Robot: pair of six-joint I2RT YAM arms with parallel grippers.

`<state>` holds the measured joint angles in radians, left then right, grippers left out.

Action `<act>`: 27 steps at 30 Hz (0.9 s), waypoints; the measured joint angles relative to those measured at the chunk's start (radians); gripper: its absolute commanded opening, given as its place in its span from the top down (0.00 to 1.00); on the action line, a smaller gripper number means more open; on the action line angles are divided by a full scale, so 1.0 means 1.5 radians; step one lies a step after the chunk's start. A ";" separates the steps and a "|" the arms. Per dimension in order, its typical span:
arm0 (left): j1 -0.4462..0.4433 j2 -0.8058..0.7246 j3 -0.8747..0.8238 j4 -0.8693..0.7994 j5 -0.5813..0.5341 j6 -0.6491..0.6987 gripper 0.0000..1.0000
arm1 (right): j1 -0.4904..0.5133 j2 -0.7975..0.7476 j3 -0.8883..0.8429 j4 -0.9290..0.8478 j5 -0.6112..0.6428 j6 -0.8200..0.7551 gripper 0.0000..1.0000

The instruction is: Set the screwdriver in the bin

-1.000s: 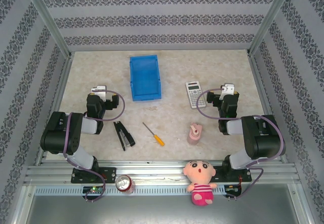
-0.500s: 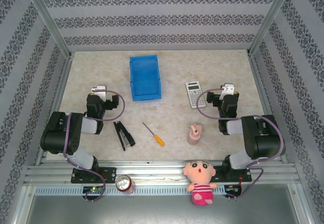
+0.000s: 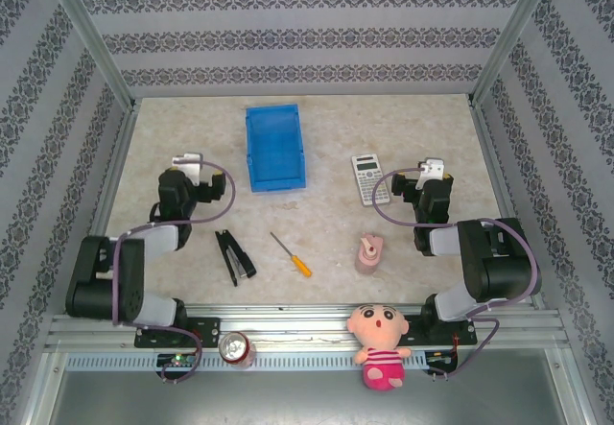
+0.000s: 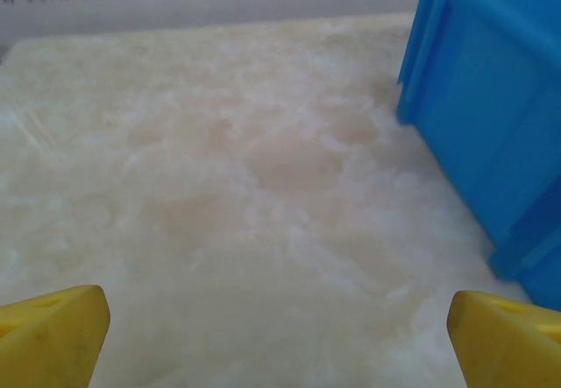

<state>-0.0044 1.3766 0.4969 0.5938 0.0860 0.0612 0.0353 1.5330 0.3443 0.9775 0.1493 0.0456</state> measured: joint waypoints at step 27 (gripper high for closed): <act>0.000 -0.259 0.448 -0.948 0.055 0.083 0.01 | 0.416 -0.352 0.421 -0.895 0.136 0.145 0.04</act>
<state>-0.0044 0.9878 1.1690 -0.8280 0.1684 0.1864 0.6586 1.0054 0.9756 -0.3653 0.3534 0.2634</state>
